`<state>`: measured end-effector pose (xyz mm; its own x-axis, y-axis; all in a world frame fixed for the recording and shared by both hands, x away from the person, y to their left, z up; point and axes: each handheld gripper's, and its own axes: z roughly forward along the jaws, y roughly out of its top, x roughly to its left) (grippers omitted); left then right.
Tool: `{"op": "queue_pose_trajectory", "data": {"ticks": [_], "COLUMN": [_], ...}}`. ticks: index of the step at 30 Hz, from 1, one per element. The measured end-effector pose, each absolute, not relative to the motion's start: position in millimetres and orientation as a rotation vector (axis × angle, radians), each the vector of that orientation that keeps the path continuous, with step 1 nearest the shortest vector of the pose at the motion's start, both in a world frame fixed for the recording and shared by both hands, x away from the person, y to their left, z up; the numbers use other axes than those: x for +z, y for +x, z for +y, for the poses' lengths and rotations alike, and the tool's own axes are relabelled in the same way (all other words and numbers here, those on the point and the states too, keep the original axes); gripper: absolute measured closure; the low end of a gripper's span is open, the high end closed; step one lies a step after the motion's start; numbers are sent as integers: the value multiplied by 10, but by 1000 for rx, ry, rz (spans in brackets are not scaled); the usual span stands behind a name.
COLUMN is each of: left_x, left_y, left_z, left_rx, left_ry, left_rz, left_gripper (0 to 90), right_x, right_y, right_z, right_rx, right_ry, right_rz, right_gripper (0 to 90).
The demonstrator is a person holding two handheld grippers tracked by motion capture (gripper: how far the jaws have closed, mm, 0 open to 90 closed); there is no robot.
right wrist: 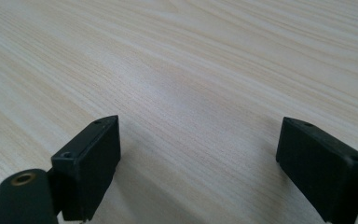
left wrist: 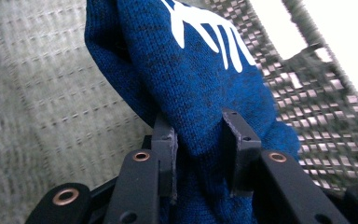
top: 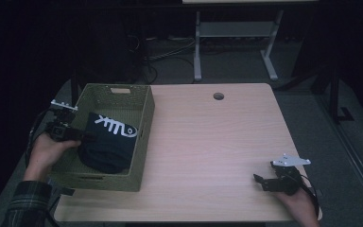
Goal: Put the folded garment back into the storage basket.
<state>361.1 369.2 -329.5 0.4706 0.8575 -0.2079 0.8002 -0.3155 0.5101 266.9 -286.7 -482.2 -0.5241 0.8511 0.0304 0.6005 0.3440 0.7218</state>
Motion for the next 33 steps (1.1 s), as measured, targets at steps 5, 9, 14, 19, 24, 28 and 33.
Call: {"op": "queue_pose_trajectory", "data": {"ticks": [5,9,14,19,24,28,33], "left_x": [-3415,-3486,-3549,-3553,-3493,-3472,-3477], "left_y": [3630,3647,3665,3667,3632,3622,3633], "left_z": [3760,3804,3836,3876,3912,3895,3840], "left_rx": [181,204,252,275,306,295,296], "left_ry": [2200,2206,2216,2202,2154,2146,2119], "left_rz": [1410,1440,1477,1505,1499,1481,1470], "left_gripper": [668,638,545,419,311,203,143], "right_x": [-4822,-4822,-4821,-4822,-4821,-4822,-4822], "right_y": [2669,2669,2669,2669,2669,2669,2669], "right_z": [-2867,-2867,-2866,-2867,-2867,-2867,-2867], "right_rx": [988,988,988,988,988,988,989], "right_ry": [1283,1283,1284,1283,1283,1283,1283], "right_rz": [2261,2261,2261,2261,2261,2261,2261], "right_gripper": [135,135,135,135,135,135,134]}}
